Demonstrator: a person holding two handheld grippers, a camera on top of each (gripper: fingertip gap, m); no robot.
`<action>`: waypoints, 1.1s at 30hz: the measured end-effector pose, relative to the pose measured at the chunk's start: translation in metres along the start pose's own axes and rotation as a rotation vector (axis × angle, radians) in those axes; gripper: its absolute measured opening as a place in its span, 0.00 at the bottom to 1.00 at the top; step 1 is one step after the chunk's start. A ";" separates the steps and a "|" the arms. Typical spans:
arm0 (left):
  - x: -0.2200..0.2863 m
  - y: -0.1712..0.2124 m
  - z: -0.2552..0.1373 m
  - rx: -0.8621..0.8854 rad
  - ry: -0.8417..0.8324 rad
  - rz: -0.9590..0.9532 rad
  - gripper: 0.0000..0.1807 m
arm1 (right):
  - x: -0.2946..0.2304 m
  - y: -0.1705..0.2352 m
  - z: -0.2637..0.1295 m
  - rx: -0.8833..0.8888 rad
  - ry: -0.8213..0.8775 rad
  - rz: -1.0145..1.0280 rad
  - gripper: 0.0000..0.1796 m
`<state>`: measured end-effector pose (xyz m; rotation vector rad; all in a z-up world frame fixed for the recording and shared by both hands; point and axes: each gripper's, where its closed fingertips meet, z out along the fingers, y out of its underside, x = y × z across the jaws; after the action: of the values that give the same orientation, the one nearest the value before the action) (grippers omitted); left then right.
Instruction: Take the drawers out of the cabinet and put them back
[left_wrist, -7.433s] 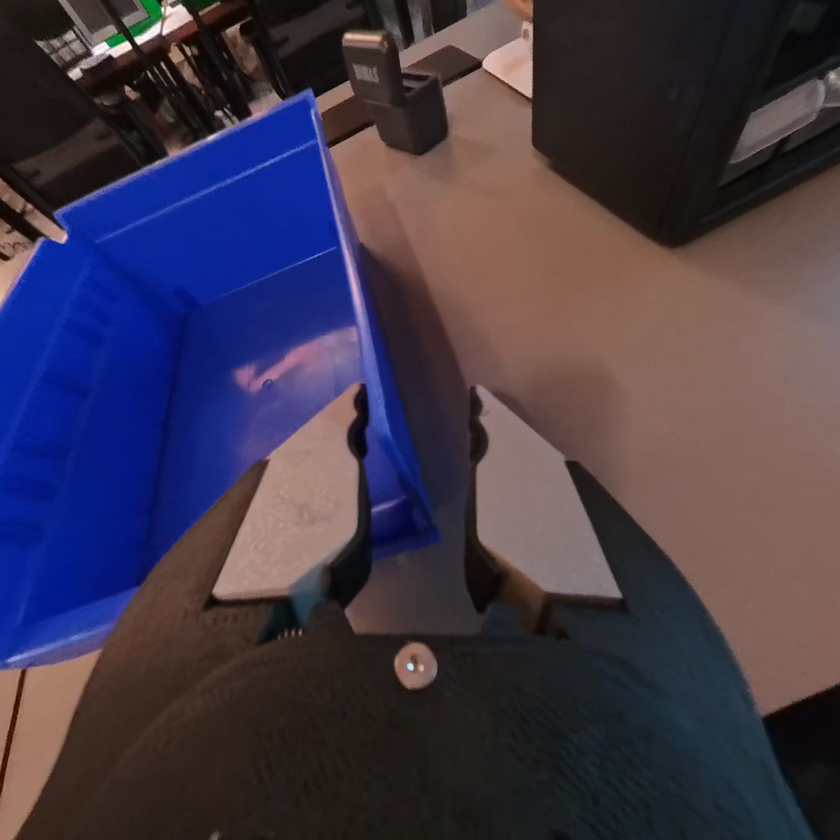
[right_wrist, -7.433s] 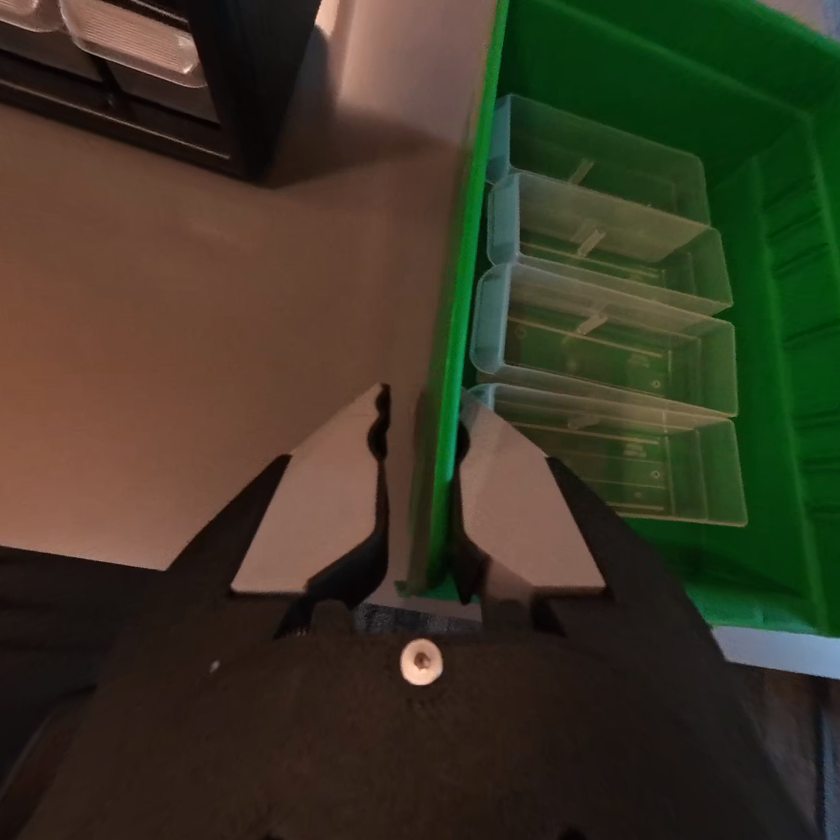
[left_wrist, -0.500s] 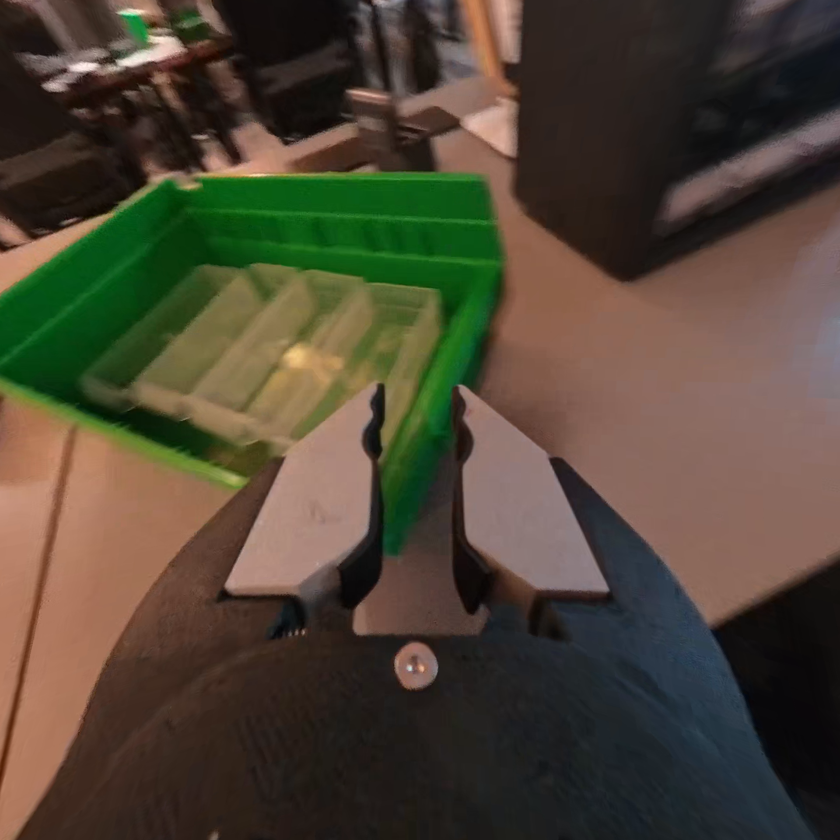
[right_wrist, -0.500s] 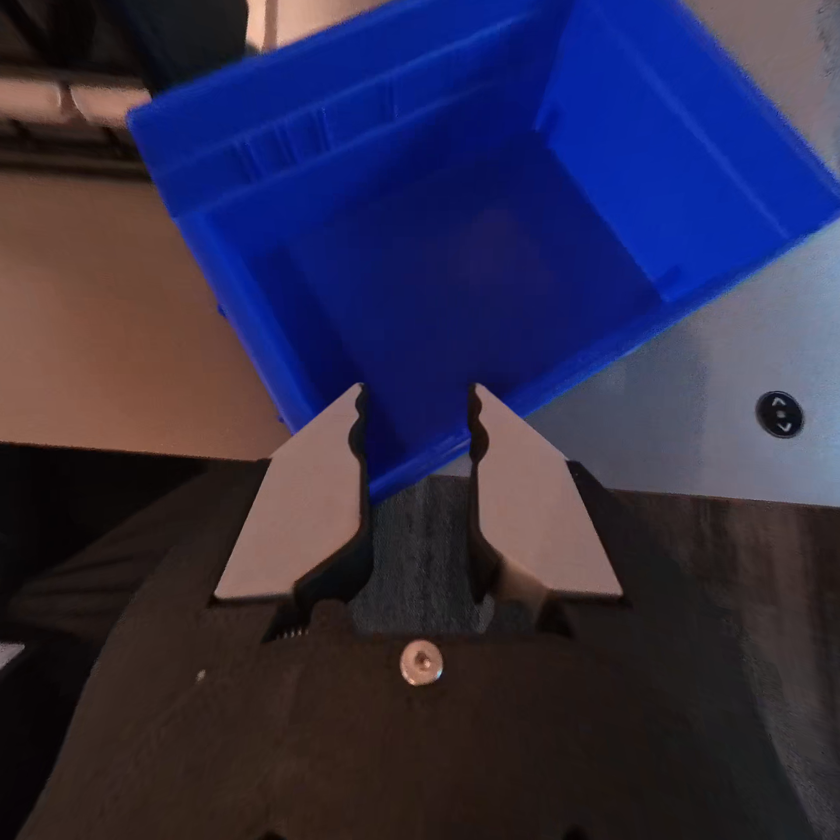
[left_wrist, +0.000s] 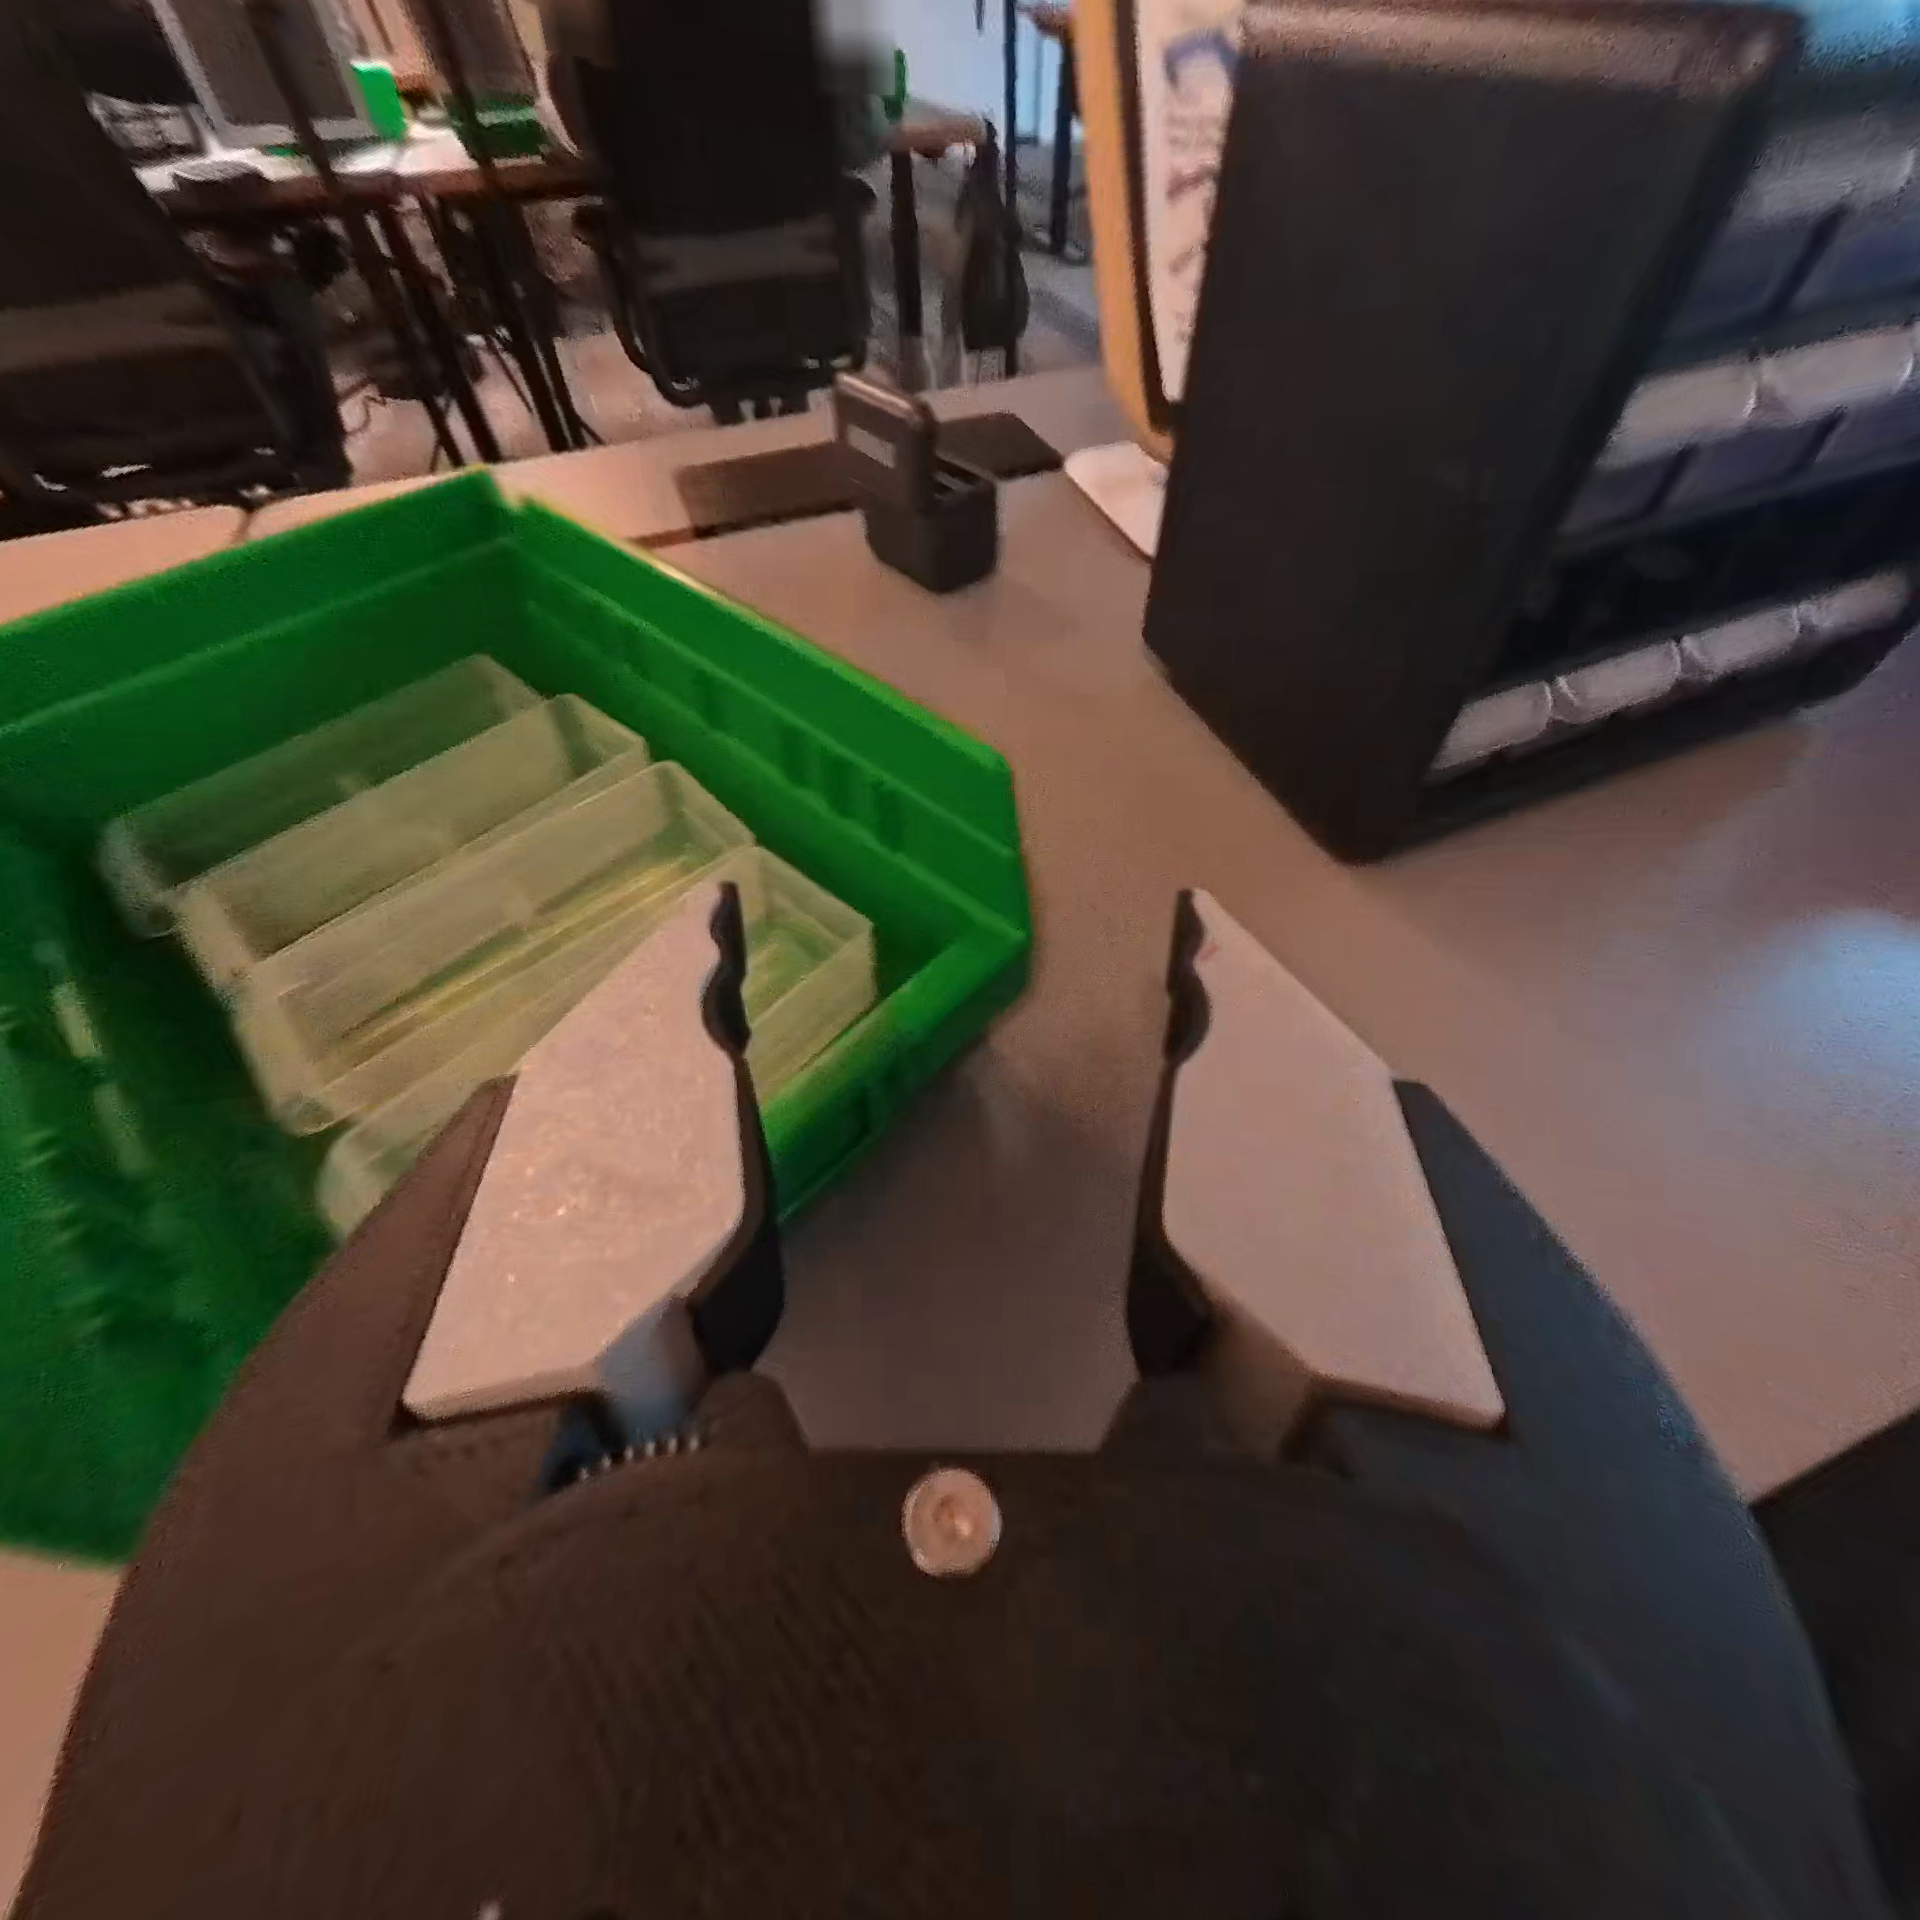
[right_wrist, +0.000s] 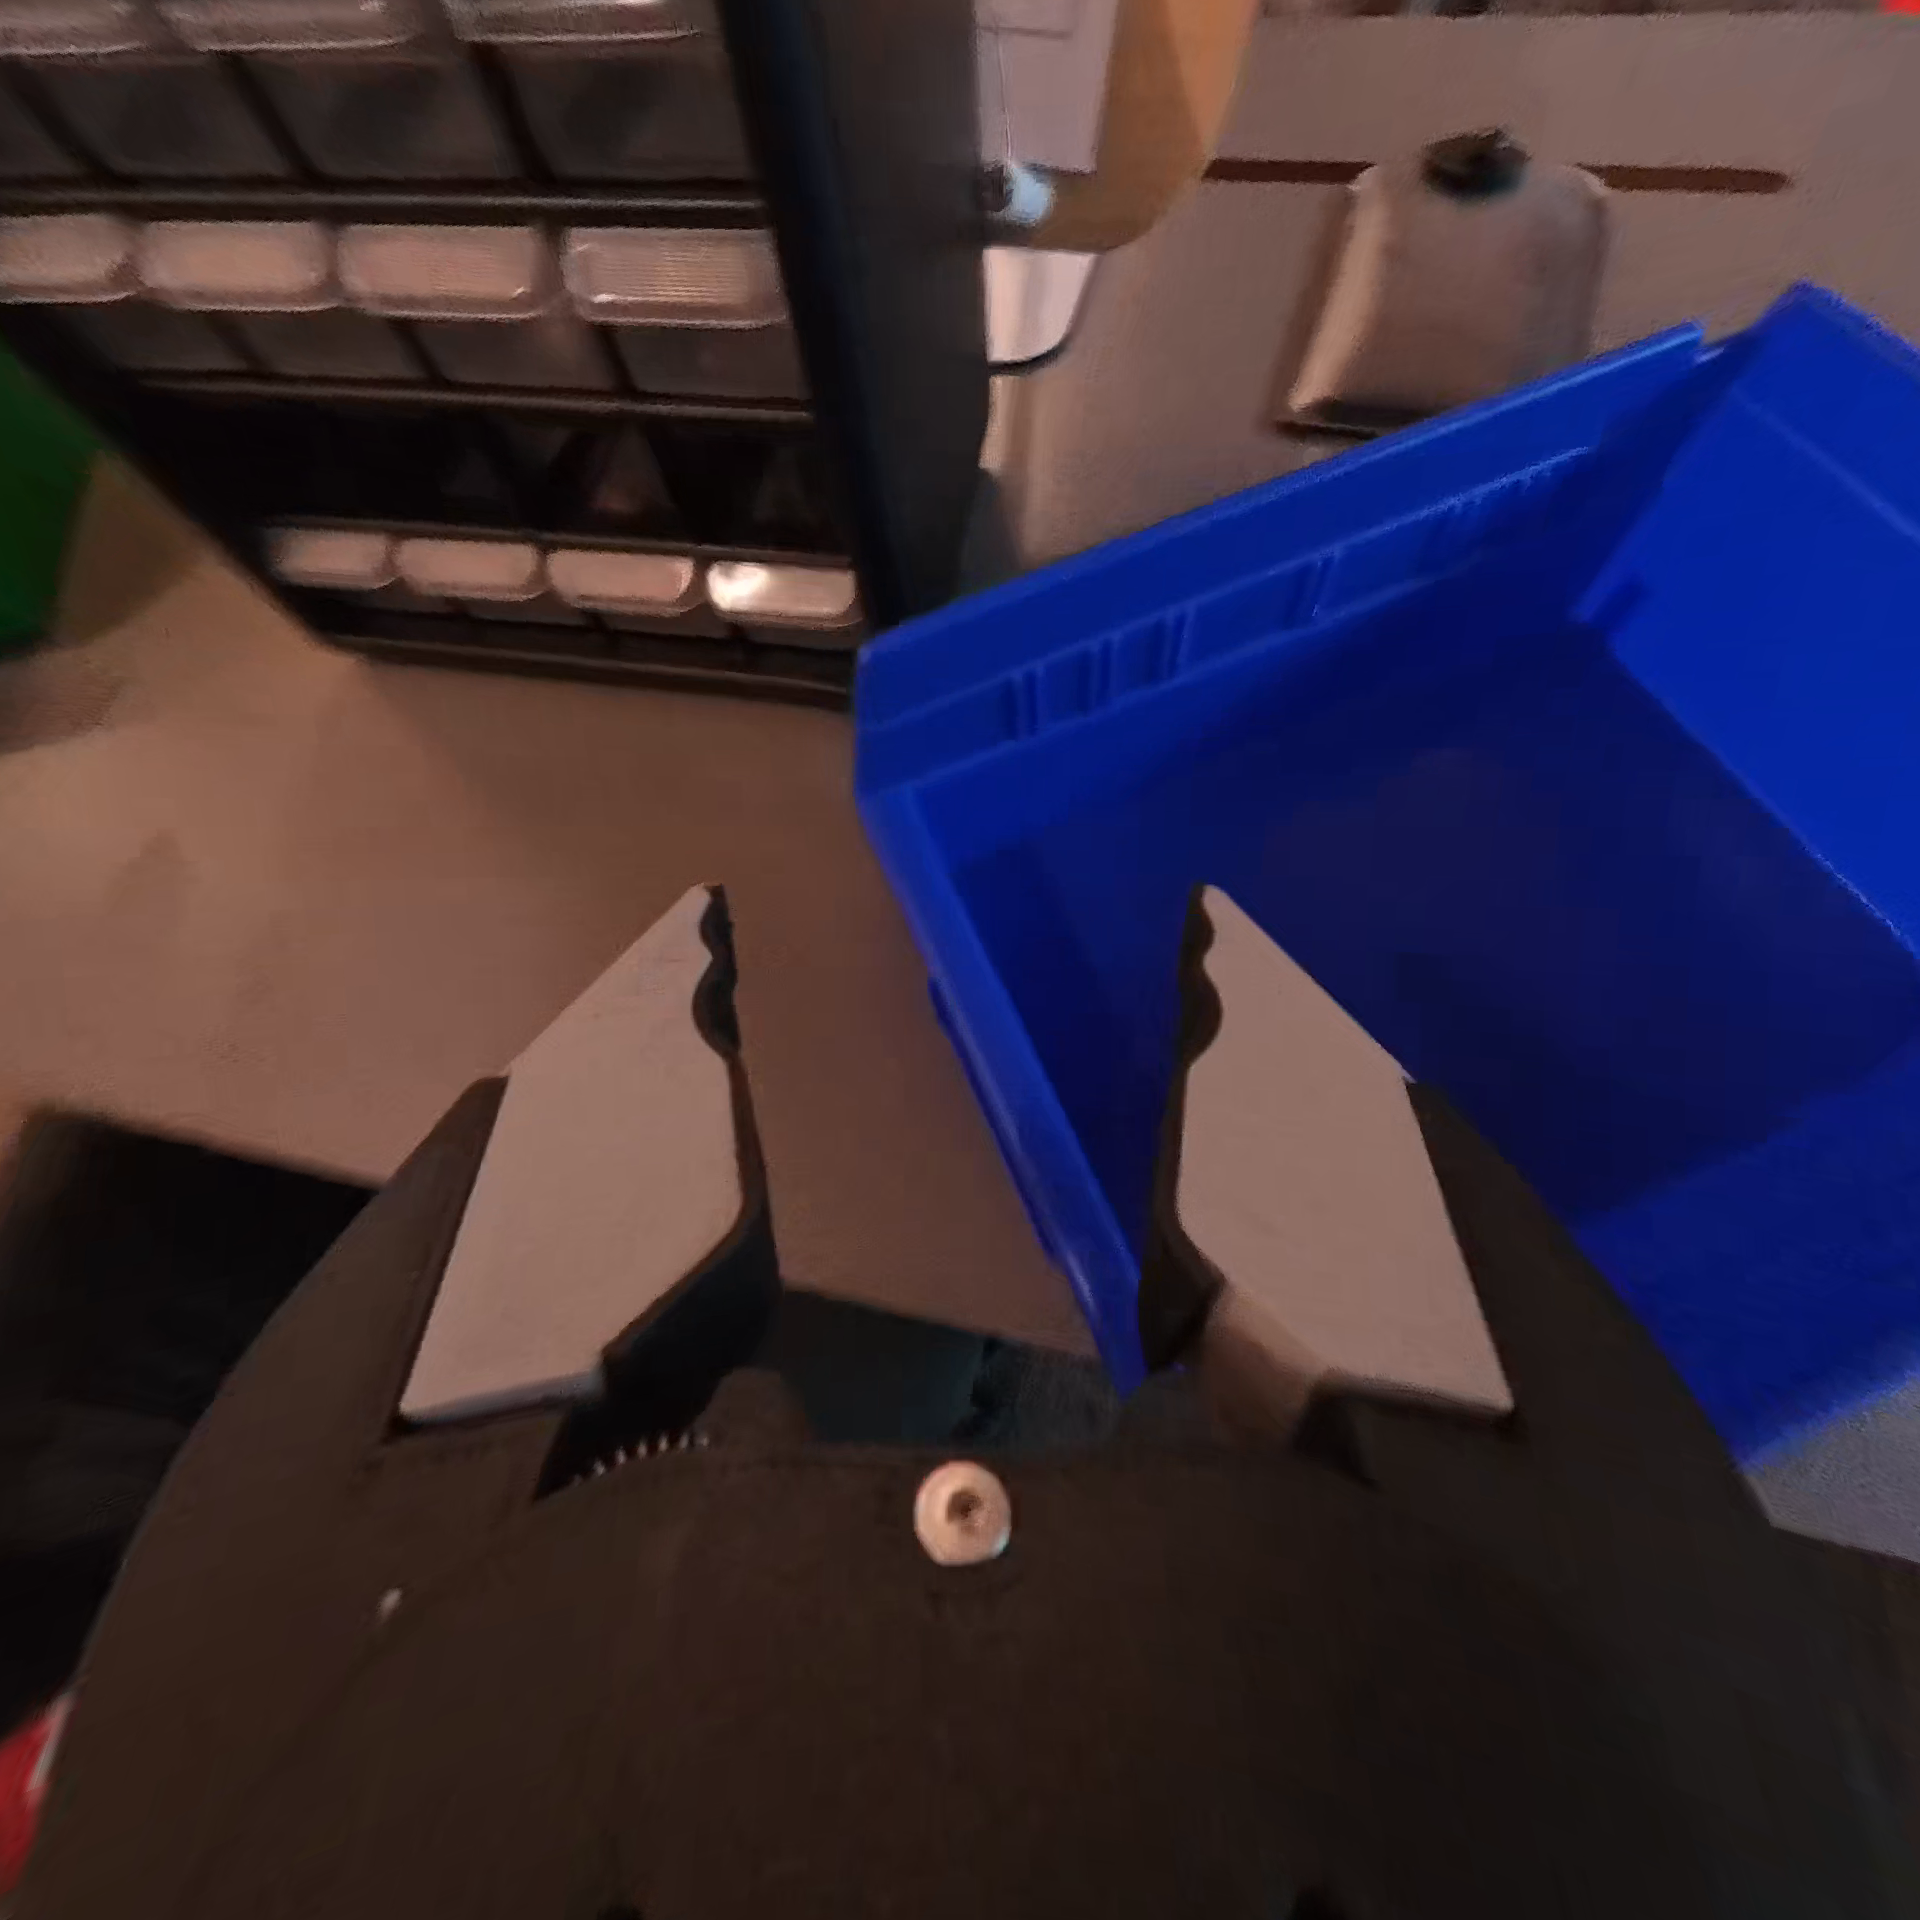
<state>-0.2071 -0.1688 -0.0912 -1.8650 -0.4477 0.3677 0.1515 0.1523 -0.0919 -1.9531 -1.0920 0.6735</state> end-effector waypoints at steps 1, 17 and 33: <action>0.010 0.002 0.011 -0.011 -0.003 0.022 0.45 | -0.005 -0.003 0.014 0.025 0.024 -0.003 0.47; -0.011 0.046 0.046 -0.106 -0.114 0.004 0.10 | 0.024 0.078 0.015 -0.390 -0.088 -0.224 0.24; -0.019 0.030 0.024 -0.021 -0.155 -0.085 0.07 | 0.006 0.008 0.027 0.000 0.056 -0.088 0.40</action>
<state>-0.2310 -0.1665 -0.1265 -1.8384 -0.6360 0.4530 0.1383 0.1653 -0.1137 -1.9012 -1.1359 0.5682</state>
